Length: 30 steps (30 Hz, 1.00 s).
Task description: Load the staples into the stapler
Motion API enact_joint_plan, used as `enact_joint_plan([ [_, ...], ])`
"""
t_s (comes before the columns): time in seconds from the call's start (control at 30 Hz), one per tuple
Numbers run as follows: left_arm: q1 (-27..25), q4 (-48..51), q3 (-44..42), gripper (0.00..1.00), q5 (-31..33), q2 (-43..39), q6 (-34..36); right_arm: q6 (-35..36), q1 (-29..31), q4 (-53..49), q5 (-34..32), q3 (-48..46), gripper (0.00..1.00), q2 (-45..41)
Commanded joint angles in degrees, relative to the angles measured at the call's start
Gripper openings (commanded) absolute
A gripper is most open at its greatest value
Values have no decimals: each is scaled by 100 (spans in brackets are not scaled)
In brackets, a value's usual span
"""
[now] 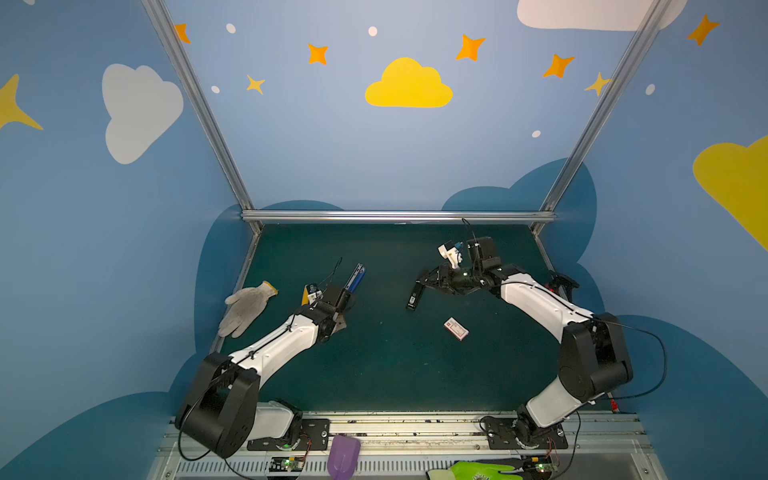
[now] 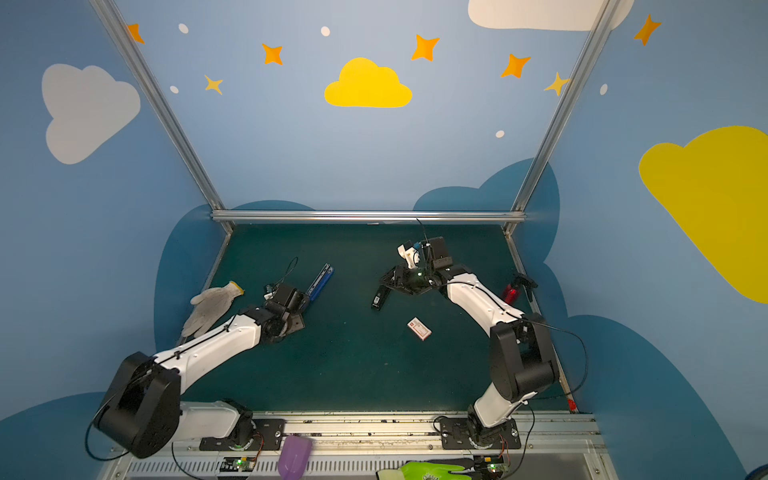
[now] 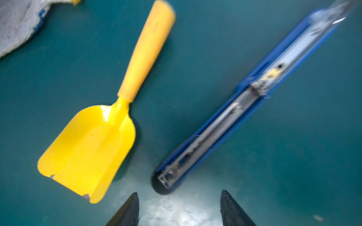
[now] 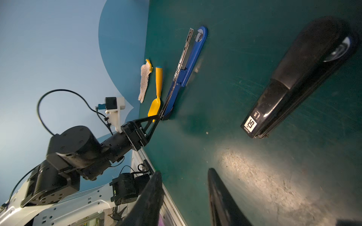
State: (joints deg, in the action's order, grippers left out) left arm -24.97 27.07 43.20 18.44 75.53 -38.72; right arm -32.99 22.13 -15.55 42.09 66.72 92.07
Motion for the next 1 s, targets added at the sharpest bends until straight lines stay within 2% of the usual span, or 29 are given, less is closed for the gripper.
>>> enact_joint_plan([
  [0.0,-77,66,145,66,-289,-347,283,179,-51,-265,-127,-117,40,-233],
  [0.27,-98,-138,11,67,-842,-843,478,135,-60,-378,-78,-319,40,-246],
  [0.43,-91,-331,81,71,-1052,-713,365,144,-51,-357,-130,-556,43,-386],
  [0.57,-85,-422,271,72,-1174,-341,370,135,-29,-318,-156,-699,46,-470],
  [0.67,-44,-378,498,76,-957,-37,150,144,-25,-334,-193,-769,49,-514],
  [0.8,177,-406,1034,81,-879,529,278,128,-7,-316,-175,-866,49,-541],
  [0.97,676,-687,1869,82,-1412,1603,360,127,-3,-330,-194,-1013,50,-629],
])
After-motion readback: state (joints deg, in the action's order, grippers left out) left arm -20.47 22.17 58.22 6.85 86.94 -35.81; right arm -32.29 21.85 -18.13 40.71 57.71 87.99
